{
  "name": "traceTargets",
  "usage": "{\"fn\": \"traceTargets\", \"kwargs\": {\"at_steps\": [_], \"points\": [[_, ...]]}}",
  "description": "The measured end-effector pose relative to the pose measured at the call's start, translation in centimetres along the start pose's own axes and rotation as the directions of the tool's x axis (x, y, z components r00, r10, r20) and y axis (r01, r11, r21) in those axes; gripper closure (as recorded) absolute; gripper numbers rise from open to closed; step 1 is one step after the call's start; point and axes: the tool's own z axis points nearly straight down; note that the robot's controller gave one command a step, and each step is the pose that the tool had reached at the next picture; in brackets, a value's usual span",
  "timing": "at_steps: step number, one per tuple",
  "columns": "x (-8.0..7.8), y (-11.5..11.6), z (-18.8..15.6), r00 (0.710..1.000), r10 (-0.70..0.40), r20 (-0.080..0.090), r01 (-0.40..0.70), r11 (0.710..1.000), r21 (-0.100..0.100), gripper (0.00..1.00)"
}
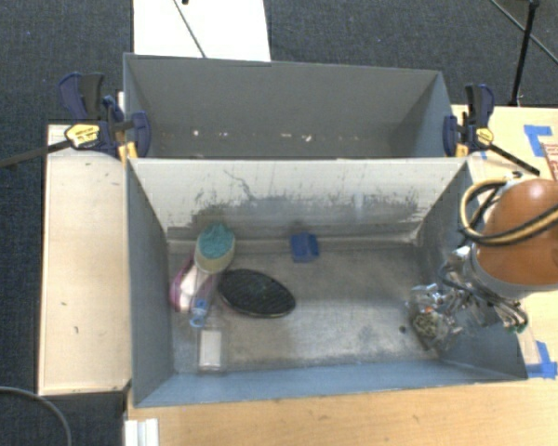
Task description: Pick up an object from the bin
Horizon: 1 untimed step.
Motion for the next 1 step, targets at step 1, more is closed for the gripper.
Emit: {"fn": "traceTargets", "kwargs": {"at_steps": [1], "points": [[-4.7,-0.85,-7.97,0.983,-0.182,0.0,0.182,0.983,0.001,1.0]]}}
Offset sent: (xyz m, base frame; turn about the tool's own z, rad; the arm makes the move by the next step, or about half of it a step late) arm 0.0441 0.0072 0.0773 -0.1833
